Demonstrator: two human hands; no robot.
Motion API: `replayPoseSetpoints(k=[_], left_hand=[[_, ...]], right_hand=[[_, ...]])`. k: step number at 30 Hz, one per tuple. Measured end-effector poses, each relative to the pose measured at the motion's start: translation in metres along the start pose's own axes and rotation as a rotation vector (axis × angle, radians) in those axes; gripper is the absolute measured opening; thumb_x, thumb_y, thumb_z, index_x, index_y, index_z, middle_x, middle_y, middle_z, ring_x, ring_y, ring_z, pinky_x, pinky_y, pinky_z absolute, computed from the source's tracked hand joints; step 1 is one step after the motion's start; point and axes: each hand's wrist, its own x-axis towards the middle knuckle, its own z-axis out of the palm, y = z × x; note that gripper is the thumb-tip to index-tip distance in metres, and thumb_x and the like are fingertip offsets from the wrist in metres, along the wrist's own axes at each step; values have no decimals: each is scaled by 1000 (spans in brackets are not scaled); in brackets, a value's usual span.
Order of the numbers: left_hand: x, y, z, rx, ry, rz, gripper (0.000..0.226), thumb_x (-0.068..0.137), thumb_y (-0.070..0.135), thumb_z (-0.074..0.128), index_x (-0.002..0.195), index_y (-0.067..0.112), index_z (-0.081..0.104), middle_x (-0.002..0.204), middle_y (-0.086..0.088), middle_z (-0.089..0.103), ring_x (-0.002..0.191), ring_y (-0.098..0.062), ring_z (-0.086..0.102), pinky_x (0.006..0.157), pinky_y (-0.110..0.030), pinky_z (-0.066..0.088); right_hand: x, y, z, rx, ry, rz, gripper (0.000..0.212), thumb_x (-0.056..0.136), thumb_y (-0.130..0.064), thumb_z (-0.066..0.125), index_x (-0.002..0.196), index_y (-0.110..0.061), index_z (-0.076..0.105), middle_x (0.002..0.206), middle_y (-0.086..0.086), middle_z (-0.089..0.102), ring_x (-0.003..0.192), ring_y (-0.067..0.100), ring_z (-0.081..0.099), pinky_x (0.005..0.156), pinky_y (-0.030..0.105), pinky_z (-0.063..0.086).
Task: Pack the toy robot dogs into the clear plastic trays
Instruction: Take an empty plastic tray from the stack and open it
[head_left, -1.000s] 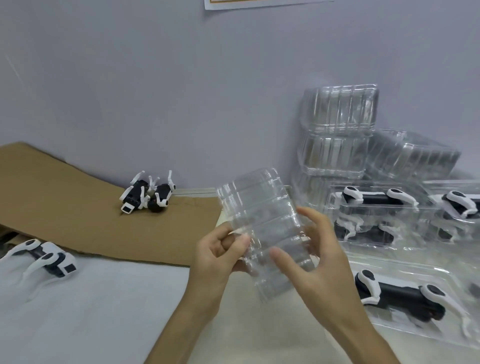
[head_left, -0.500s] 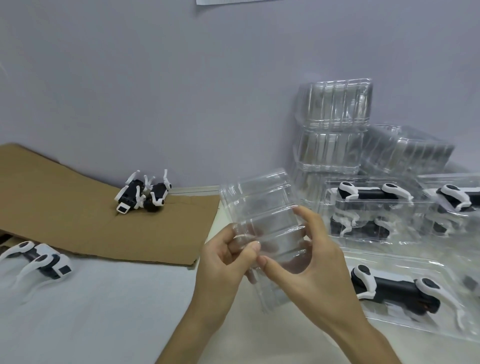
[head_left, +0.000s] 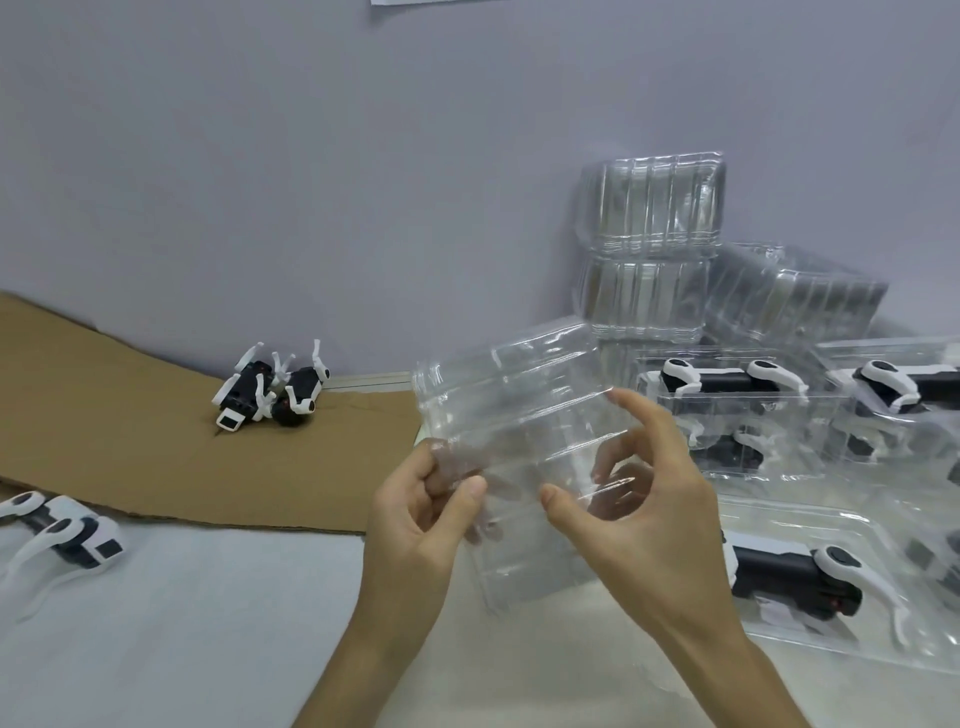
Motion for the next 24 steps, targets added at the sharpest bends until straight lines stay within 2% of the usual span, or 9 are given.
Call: replayPoseSetpoints(k=[4, 7, 11, 13, 16, 18, 19, 22, 24], left_hand=[[13, -12, -15, -65, 197, -151, 17, 102, 16, 52, 111, 9, 63, 82, -1, 67, 75, -15, 60, 67, -25, 51], [20, -22, -34, -89, 359, -311, 22, 108, 17, 39, 105, 14, 61, 79, 5, 68, 78, -17, 58, 67, -26, 50], [20, -30, -47, -74, 364, -428, 33, 110, 20, 34, 118, 18, 67, 108, -3, 76, 102, -22, 70, 92, -42, 54], [21, -33, -50, -83, 393, -444, 34, 110, 21, 37, 111, 20, 70, 103, -2, 76, 96, -18, 70, 88, -40, 53], [24, -36, -53, -110, 435, -478, 34, 109, 17, 42, 90, 17, 70, 73, 5, 71, 62, -4, 65, 62, -24, 51], [23, -34, -52, -144, 428, -550, 35, 107, 13, 43, 81, 15, 66, 58, 9, 64, 46, -2, 58, 43, -17, 46], [23, -33, -50, -176, 398, -597, 33, 107, 13, 43, 85, 13, 67, 59, 8, 66, 46, -3, 60, 41, -16, 46], [24, -31, -44, -242, 221, -697, 31, 107, 19, 43, 108, 4, 70, 87, -6, 78, 65, -9, 71, 59, -24, 56], [23, -32, -42, -149, 107, -671, 33, 105, 29, 48, 122, 10, 69, 102, -3, 77, 78, -9, 72, 71, -29, 51]], right_hand=[[10, 8, -10, 136, 147, 57, 71, 68, -21, 91, 125, -41, 53, 84, -8, 60, 61, 6, 61, 62, 18, 54], [17, 11, -19, 304, 241, 96, 60, 77, -19, 83, 129, -31, 57, 80, -2, 60, 64, 7, 63, 63, 29, 60], [19, 7, -23, 374, 266, 73, 52, 83, -23, 74, 132, -24, 56, 81, 5, 65, 62, 17, 67, 65, 29, 60], [18, 5, -22, 402, 295, 46, 47, 87, -22, 71, 132, -23, 57, 83, 6, 66, 63, 20, 68, 64, 29, 60], [17, 3, -23, 437, 349, 14, 45, 89, -21, 69, 133, -21, 58, 86, 4, 65, 61, 22, 67, 63, 29, 60], [17, 3, -24, 454, 362, 1, 46, 90, -20, 68, 134, -19, 57, 85, 0, 64, 60, 21, 66, 63, 29, 60], [17, 2, -24, 454, 362, -7, 46, 90, -20, 68, 134, -18, 56, 85, -1, 64, 60, 20, 66, 63, 29, 60], [16, 0, -24, 426, 339, -38, 46, 90, -22, 67, 134, -17, 55, 83, -5, 62, 59, 19, 66, 64, 32, 60], [15, 0, -24, 413, 327, -46, 46, 90, -22, 66, 134, -20, 55, 83, -7, 62, 58, 18, 66, 67, 36, 61]])
